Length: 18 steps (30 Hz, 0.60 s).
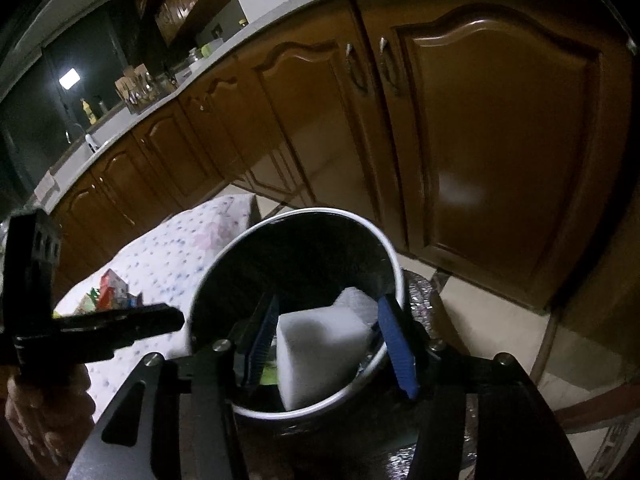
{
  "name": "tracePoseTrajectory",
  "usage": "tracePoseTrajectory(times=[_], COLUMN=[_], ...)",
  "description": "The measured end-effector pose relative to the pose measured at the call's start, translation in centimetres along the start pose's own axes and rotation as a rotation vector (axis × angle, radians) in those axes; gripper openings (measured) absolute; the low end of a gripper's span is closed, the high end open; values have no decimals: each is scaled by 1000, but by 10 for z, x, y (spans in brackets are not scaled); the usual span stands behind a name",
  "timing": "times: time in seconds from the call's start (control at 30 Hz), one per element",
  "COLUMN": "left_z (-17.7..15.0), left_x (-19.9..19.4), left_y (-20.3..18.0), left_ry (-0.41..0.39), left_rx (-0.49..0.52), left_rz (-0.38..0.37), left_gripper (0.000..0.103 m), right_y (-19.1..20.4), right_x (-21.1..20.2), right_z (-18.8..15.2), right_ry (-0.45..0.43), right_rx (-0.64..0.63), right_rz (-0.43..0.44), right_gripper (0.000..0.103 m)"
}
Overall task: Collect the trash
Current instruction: 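Move both open tools back over the remaining trash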
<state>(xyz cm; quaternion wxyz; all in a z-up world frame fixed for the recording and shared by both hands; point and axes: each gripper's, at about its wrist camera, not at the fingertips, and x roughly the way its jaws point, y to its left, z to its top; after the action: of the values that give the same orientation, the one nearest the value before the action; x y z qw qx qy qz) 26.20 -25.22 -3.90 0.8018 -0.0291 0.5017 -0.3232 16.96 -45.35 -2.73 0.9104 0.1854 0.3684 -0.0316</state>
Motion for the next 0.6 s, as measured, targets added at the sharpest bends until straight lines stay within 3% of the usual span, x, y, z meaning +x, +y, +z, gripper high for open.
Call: tracePoseTrajectory(times=[0.07, 0.17, 0.4, 0.6], left_z=[-11, -31, -77, -105], left_x=[-11, -28, -70, -101], left_y=[10, 27, 73, 111], left_ry=[-24, -47, -106, -142], left_rx=[-20, -59, -150, -227], left_rz=[9, 5, 42, 89], left_gripper=[49, 49, 49, 49], right_y=[8, 17, 49, 81], right_x=[-6, -14, -27, -26], right_z=[-3, -10, -34, -53], right_ry=[-22, -50, -79, -45], right_rx=[-1, 0, 11, -1], right_rz=[14, 27, 90, 167], right_gripper=[59, 72, 73, 74])
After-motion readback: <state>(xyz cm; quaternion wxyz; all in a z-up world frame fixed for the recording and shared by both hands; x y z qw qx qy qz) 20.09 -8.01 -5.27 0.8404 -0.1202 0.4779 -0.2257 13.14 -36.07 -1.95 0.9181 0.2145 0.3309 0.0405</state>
